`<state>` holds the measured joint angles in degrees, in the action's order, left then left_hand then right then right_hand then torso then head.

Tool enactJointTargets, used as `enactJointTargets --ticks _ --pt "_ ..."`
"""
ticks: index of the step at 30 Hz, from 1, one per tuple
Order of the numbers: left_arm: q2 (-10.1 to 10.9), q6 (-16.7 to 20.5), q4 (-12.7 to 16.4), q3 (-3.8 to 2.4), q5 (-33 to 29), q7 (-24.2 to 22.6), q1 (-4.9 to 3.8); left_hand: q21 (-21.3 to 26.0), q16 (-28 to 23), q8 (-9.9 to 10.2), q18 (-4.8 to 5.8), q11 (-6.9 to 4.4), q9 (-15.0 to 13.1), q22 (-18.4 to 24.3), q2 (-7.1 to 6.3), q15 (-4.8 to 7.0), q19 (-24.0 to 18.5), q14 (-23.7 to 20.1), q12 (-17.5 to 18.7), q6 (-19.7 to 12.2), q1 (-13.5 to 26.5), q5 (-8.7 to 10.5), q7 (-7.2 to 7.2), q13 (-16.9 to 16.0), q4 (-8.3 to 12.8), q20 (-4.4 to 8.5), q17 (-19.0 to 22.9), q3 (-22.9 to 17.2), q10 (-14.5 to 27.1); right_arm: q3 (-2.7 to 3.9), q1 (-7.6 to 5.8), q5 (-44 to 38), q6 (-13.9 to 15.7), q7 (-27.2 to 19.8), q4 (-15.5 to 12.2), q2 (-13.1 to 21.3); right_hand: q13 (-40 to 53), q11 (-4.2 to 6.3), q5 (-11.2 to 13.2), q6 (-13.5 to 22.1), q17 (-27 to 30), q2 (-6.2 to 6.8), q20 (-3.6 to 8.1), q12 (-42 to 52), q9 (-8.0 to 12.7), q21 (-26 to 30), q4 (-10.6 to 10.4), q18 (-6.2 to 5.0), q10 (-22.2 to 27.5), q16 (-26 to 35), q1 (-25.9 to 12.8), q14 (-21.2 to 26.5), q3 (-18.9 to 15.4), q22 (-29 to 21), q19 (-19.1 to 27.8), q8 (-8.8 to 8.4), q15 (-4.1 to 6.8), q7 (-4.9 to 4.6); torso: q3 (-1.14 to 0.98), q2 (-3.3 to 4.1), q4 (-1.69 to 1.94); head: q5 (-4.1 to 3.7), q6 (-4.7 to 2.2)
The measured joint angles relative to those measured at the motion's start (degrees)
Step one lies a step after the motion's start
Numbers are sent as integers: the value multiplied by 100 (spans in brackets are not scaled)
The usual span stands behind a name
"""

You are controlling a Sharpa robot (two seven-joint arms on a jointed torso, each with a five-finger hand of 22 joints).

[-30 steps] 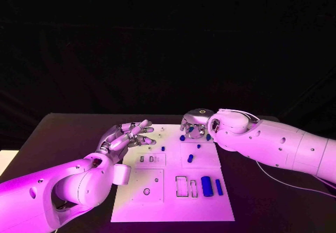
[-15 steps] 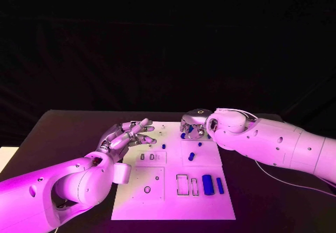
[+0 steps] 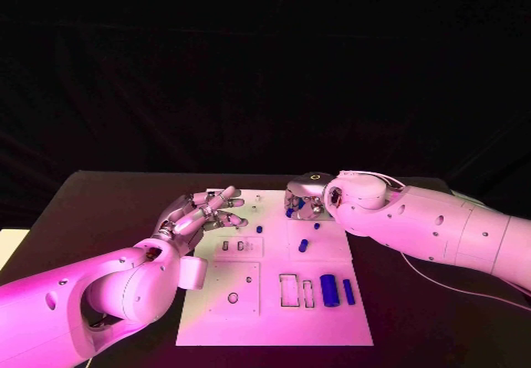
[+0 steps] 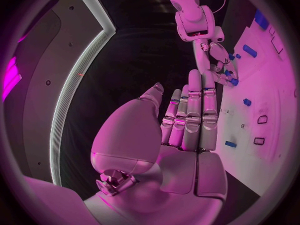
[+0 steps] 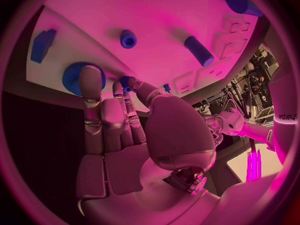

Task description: Assemble the parts on the task board

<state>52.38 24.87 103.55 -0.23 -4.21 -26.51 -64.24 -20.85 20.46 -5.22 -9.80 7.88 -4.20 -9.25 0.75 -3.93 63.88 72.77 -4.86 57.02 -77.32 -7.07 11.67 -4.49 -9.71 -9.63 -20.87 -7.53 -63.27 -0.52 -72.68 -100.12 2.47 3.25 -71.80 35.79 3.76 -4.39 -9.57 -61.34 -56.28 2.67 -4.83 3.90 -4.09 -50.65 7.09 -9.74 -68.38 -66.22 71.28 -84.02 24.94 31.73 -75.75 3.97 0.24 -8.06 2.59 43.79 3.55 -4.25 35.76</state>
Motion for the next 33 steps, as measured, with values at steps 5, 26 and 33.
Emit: enactJointTargets --ticks 5,26,33 --pt "0 -2 -1 0 -2 8 0 0 0 0 0 0 0 0 0 -5 0 -5 0 0 0 0 0 0 0 0 -5 0 0 0 4 4 23 -31 17 -9 0 21 58 -49 -177 0 -20 0 -3 -237 -38 -1 -44 -172 0 0 37 265 -20 0 0 8 3 12 -3 1 10" --pt "42 -12 -70 -1 -32 32 -1 0 0 0 1 0 1 1 0 15 0 -25 0 0 0 0 0 1 0 0 -15 0 0 2 14 105 1331 -45 27 -167 23 64 317 -306 -483 -143 11 0 -44 -841 -149 90 -284 -495 145 -2 211 948 -91 77 80 61 10 45 2 32 -29" --pt "69 -14 -74 -1 -106 34 -5 -23 0 0 1 20 1 -5 0 15 0 -25 0 0 -1 0 0 1 15 0 -24 -15 20 2 13 128 1567 23 324 -487 22 64 329 -305 -482 -143 11 0 -43 -863 -166 90 -284 -495 145 -2 228 964 -91 75 80 61 14 59 8 43 -66"
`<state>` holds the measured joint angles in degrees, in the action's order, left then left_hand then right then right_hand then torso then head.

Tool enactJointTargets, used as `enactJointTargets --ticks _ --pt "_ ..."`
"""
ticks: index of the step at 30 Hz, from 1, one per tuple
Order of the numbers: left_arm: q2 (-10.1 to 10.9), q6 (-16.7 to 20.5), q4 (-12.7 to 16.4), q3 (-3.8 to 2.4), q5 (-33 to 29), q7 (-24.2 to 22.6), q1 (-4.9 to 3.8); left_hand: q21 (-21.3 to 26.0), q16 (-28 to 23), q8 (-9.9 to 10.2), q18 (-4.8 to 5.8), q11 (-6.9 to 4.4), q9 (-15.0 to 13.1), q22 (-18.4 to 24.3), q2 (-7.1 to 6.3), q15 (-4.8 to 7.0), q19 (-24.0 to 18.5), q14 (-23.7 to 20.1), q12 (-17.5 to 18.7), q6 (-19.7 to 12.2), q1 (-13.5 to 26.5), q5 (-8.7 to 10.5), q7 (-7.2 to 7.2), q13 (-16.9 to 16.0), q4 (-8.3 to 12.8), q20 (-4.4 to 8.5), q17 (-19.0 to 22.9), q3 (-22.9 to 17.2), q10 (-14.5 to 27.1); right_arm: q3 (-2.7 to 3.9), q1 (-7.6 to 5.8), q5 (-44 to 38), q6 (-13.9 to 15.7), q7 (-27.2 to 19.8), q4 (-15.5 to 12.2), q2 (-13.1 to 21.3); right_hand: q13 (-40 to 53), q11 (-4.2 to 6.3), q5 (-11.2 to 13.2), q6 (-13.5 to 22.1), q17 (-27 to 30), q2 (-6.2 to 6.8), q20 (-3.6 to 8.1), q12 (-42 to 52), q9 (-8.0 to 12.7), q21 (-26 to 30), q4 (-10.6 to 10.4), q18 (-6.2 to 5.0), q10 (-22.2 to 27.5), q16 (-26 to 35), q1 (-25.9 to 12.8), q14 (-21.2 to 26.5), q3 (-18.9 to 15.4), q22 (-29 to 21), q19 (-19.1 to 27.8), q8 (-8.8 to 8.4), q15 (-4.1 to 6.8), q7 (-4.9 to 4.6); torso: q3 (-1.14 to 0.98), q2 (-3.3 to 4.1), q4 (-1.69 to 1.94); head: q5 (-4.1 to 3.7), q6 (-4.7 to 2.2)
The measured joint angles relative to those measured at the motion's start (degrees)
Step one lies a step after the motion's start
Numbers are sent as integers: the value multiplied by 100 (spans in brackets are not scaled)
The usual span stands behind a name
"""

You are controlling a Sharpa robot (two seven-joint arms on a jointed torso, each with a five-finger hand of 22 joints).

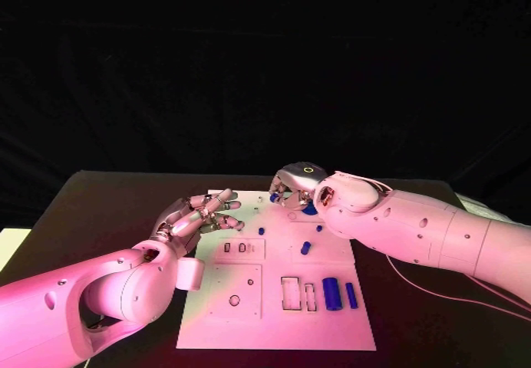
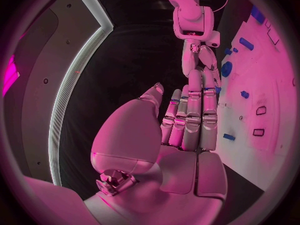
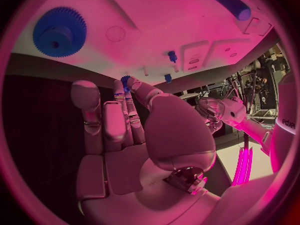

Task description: Assemble the parts on the task board

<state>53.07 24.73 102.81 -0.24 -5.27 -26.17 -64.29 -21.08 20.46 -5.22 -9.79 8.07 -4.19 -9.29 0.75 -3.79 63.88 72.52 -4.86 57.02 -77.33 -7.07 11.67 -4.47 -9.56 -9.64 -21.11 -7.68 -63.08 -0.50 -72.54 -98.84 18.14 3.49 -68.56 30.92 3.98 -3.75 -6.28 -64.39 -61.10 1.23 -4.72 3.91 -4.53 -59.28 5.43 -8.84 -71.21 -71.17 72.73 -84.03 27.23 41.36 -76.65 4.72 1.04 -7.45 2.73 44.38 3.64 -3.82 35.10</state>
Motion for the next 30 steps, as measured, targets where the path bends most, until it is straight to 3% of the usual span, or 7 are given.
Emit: enactJointTargets --ticks 11,30 --pt "3 -5 13 -1 -65 6 -6 0 22 0 0 0 0 1 0 0 0 0 0 0 0 0 0 0 0 0 -5 0 0 0 28 12 122 66 343 -359 -6 0 32 3 -7 0 0 0 -27 -27 -6 -1 0 -23 0 0 6 22 0 -33 0 -1 22 45 49 -9 -14" --pt "-15 -16 9 -1 -88 26 -9 0 22 0 0 0 0 2 0 -21 -21 -21 0 -21 0 0 21 1 0 -21 -15 0 0 -1 38 12 130 235 591 -566 -7 -1 44 16 -14 1 0 0 -22 -43 -22 -1 1 -22 -1 0 22 37 1 -75 -1 -20 29 67 53 -2 -31"
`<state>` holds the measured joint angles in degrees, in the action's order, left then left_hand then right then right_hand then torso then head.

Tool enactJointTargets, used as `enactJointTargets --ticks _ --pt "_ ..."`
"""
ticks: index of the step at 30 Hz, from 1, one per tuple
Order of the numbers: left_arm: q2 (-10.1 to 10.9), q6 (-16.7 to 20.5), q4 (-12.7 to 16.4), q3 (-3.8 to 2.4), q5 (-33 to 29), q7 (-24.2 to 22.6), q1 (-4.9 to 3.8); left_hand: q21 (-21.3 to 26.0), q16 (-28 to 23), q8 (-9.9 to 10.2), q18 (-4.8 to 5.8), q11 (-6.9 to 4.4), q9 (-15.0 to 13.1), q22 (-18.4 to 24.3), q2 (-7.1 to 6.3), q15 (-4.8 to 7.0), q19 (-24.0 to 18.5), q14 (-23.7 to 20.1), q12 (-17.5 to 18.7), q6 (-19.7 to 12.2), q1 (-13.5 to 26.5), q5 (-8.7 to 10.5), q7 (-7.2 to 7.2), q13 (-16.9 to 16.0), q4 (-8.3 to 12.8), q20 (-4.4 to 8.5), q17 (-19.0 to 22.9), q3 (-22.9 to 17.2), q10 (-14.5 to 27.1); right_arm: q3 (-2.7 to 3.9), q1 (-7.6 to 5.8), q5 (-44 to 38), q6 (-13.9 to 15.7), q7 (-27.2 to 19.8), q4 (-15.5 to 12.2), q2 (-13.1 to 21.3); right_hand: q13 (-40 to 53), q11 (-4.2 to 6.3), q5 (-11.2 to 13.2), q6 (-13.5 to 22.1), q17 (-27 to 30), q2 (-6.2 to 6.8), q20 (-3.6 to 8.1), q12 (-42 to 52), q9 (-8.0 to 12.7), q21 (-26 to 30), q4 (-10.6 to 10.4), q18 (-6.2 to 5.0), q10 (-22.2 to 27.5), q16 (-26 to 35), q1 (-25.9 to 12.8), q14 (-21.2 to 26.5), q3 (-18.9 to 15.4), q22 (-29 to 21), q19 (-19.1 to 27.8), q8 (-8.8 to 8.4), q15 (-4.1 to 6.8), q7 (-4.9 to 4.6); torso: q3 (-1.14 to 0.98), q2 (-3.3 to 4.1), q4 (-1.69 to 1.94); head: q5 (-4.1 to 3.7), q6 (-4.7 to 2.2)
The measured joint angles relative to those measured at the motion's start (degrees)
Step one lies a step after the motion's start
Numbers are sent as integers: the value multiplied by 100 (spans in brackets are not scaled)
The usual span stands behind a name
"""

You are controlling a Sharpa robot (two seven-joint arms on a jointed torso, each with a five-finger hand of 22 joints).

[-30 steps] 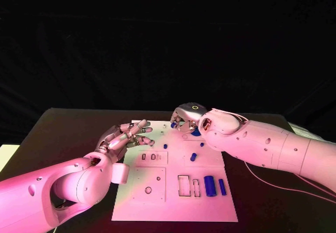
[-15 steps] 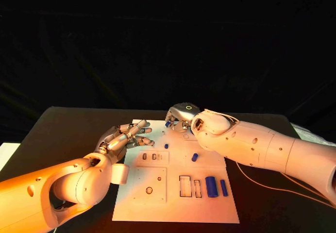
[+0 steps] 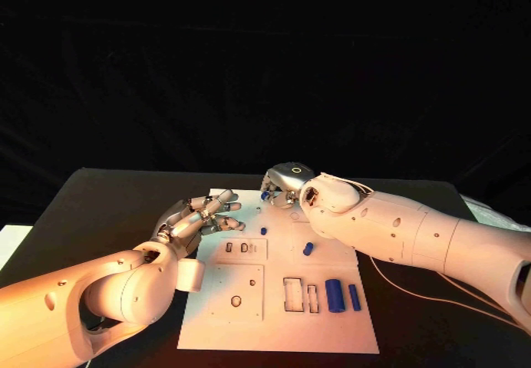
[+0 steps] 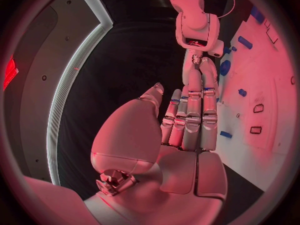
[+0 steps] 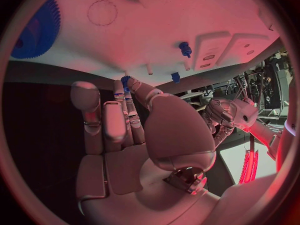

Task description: Assemble the parts on the task board

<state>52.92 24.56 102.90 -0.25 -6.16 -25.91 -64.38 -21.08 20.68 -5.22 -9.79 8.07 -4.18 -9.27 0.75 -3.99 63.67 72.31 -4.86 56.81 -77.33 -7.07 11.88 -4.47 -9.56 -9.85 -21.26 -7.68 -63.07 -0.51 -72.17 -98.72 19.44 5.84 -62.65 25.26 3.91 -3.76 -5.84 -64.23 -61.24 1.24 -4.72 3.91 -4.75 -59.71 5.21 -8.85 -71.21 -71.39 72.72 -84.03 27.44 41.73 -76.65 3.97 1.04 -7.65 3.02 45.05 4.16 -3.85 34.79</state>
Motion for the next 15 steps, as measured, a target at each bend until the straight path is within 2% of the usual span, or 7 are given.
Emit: enactJointTargets --ticks 6,13,15 --pt "1 -6 7 0 -2 10 0 0 0 0 0 0 0 0 0 -1 0 -1 0 0 0 0 0 0 0 0 -1 0 0 3 0 -10 -15 64 77 -81 -3 0 22 -4 -6 0 -3 0 5 -6 -1 0 0 -22 0 0 0 4 3 23 0 -11 1 10 1 3 -4" --pt "2 -16 15 0 -4 22 -1 0 0 0 0 0 0 0 0 -1 0 -1 0 0 0 0 0 0 0 0 -1 0 0 -3 26 -18 -50 107 164 -177 -17 -78 21 101 76 54 -63 -24 8 -6 -48 0 192 -22 -54 2 47 -23 106 -13 -2 -95 1 14 1 11 4" --pt "2 -19 16 0 -5 25 -1 0 0 0 0 0 0 1 0 -1 0 -1 0 0 0 0 0 0 0 0 -1 0 0 -4 29 -19 -56 117 169 -181 -21 -103 18 174 101 92 -72 -24 17 -6 -57 0 270 -22 -92 0 56 -38 139 -22 -44 -104 3 16 1 13 5"
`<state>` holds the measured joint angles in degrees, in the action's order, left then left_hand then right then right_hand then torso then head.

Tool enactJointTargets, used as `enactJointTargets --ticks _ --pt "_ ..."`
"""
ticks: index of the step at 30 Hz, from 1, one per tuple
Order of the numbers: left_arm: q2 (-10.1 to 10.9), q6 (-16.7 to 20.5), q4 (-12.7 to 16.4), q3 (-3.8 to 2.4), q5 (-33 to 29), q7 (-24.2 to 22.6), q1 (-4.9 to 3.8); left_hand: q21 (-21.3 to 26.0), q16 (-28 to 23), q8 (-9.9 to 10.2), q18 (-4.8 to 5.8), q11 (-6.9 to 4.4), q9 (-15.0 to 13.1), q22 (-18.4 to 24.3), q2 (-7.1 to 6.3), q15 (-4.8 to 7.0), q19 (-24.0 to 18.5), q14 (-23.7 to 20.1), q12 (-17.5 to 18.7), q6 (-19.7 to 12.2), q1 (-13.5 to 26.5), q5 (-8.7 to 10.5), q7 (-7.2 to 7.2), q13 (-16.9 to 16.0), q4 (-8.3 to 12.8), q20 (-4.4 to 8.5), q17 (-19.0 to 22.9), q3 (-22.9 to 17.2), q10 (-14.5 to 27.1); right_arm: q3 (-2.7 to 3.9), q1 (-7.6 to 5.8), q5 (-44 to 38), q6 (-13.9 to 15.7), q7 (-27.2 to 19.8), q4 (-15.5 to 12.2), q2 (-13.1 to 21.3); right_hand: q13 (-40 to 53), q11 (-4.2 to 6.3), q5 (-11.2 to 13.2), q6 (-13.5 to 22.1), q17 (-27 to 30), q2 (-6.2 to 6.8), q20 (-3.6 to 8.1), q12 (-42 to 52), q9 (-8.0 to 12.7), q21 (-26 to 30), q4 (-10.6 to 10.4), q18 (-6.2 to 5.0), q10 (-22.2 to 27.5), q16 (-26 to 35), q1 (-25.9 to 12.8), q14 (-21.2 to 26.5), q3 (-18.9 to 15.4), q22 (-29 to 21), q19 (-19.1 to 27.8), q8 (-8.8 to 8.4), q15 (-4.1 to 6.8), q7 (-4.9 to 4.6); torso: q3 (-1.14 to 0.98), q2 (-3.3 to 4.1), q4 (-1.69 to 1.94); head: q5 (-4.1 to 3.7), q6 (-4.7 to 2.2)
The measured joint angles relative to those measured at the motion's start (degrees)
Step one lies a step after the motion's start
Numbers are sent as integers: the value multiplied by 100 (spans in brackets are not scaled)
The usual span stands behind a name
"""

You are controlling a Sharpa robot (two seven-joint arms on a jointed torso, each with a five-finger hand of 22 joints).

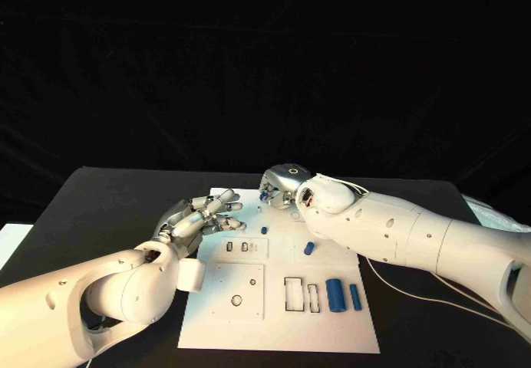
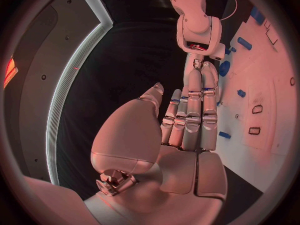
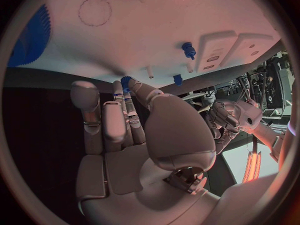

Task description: Assemble the parts on the task board

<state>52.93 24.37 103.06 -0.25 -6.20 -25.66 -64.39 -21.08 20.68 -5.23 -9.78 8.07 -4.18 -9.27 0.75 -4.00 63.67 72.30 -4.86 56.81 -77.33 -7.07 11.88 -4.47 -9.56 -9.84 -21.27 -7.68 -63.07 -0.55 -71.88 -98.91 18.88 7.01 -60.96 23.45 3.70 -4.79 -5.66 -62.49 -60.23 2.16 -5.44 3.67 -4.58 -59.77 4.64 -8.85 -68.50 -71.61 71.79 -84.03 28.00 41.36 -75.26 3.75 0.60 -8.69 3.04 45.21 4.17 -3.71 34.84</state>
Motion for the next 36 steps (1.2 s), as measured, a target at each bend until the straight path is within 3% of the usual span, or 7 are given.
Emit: enactJointTargets --ticks 9,14,20,23,26,29,36 --pt "5 -11 0 0 -2 15 -1 0 0 0 0 0 0 -6 0 0 0 0 0 0 0 0 0 0 0 0 -11 0 0 0 2 14 13 43 -21 73 -14 -192 116 910 278 239 -167 0 92 50 -35 0 1138 156 16 0 -112 -201 184 -13 -164 -133 -1 4 -12 12 2" --pt "20 -18 0 0 -3 24 -2 0 0 0 0 0 0 -6 0 0 0 0 0 0 0 0 0 0 0 0 -11 0 0 4 2 54 85 60 -389 368 -7 -218 115 977 302 261 -175 31 80 50 -20 0 1279 156 38 0 -204 -221 191 -12 -163 -162 -5 4 -21 9 -17" --pt "61 -28 -3 0 -4 26 -2 0 24 0 0 0 0 -6 0 20 0 -21 0 0 0 0 0 0 0 0 -19 0 0 65 -46 268 121 95 -1073 1025 142 -109 -80 750 75 279 -140 468 42 -113 -101 -1 339 -9 20 4 -296 -4 156 34 -160 -121 -16 4 -47 -1 -44" --pt "78 -37 -21 0 -4 17 -3 0 28 0 1 0 0 -5 0 20 0 -21 0 0 0 0 0 0 0 0 -19 0 0 95 -146 606 66 178 -1363 1390 348 -84 -352 722 -210 429 -45 851 42 -277 -180 0 -202 -214 -130 2 -454 208 61 39 -30 -103 -27 2 -78 2 -59" --pt "85 -44 -40 0 -5 11 -5 0 28 0 1 0 0 -5 0 20 0 -21 0 0 0 0 0 0 0 0 -27 0 0 115 -237 1022 -71 301 -1547 1687 801 136 -679 756 -531 575 104 1447 42 -543 -259 51 -780 -450 -242 0 -774 570 -88 39 86 25 -41 -6 -108 -1 -73" --pt "86 -51 -48 0 -5 7 -7 0 28 0 0 0 0 -5 0 20 0 -21 0 0 0 0 0 0 0 0 -29 0 0 117 -271 1374 -261 428 -1607 1869 1705 286 -851 794 -855 607 163 2357 42 -840 -364 134 -711 -691 -248 1 -1149 982 -218 39 128 64 -49 -11 -125 -11 -81" --pt "85 -64 -62 0 -5 5 -8 0 28 0 1 0 0 -5 0 20 0 -21 0 0 0 0 0 0 0 0 -28 0 0 116 -283 1764 -636 632 -1567 1971 4114 195 -898 856 -1316 464 163 4525 43 -1139 -568 181 -216 -1004 -105 2 -1601 1417 -294 66 128 43 -59 -8 -132 -13 -75"
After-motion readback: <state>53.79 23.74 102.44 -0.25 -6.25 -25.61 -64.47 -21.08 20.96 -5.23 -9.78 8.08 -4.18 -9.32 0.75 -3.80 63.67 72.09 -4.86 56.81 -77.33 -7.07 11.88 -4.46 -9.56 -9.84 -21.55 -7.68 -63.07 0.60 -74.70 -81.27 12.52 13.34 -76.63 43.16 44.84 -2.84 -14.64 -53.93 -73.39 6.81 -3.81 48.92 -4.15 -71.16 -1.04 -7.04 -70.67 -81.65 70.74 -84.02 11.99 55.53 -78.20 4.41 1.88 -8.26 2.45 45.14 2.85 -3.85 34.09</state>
